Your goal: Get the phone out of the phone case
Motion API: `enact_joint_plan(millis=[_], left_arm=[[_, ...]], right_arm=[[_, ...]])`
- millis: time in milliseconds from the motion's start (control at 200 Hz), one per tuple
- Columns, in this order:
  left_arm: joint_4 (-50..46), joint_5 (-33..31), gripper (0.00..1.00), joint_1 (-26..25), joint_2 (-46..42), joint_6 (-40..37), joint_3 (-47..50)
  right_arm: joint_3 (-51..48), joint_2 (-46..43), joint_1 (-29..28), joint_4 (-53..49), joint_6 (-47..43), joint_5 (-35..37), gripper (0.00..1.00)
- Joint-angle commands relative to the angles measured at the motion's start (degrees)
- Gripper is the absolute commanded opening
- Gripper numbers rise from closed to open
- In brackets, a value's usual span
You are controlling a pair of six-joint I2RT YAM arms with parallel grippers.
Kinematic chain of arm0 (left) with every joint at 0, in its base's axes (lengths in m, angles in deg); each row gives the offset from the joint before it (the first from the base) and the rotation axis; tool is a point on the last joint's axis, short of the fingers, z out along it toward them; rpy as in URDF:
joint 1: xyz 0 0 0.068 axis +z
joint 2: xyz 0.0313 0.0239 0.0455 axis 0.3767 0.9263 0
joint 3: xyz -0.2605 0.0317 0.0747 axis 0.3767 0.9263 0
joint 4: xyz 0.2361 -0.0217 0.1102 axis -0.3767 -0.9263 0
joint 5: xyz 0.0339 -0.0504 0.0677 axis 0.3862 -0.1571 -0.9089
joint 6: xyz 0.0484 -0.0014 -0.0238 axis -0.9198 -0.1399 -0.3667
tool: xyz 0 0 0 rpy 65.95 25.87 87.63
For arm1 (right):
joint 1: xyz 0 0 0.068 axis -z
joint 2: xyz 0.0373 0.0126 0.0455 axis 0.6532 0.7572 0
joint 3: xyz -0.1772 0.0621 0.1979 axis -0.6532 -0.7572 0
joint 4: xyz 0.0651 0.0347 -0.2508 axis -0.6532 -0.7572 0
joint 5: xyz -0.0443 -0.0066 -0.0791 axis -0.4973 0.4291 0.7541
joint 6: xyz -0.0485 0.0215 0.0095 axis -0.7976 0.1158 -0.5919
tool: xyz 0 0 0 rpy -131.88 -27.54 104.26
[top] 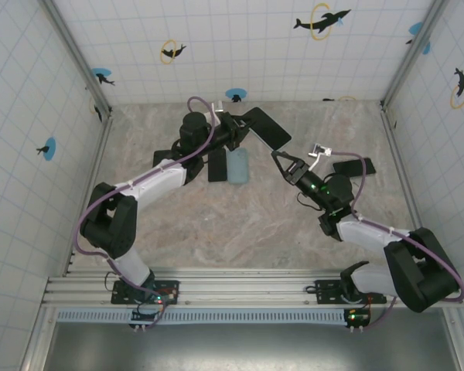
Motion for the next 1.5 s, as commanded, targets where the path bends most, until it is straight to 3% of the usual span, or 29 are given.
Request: enact_joint_plan(millis=[0,210,305,566,656,801,1021,1316,1491], left_arm=[[5.5,3.7,0.00,-1.0,-4.7,3.0,-1.5],[5.6,4.2,0.00,-0.9,-4.9,3.5,-2.0],[3.9,4.4,0.00,-0.9,-4.9,2.0,-2.1],[1.6,3.3,0.00,1.1,-3.4,-3.2,-1.9],[1.8,3.4,0.00,1.8,-2.2,-3.9,-2.8],[1.6,4.0,0.00,1.9,-1.1,-4.4,-3.4],[2.5,4.8,0.00,1.9,-0.8,-3.8,-3.2],[3.8,4.8,0.00,1.9,-1.6,-2.4,-2.2],[5.0,4.4,0.00,1.9,-2.0,-0.7,-1.5]], right_arm=[[0.8,2.0,1.3,-9.3,-1.7,1.5,0.11],[1.0,1.7,2.2,-16.5,-4.4,2.0,0.11],[0.7,1.6,2.3,-12.4,-4.4,1.1,0.12],[1.5,1.9,1.7,-1.9,-5.4,-9.1,0.39],[1.0,1.3,1.2,1.2,-4.9,-9.0,0.48],[0.9,1.5,1.0,7.6,-1.0,-6.0,0.55],[3.6,4.6,1.2,11.6,4.8,-4.3,0.53],[6.0,7.5,1.3,12.0,6.6,-5.3,0.30],[5.3,8.0,1.2,12.7,6.0,-5.8,0.26]])
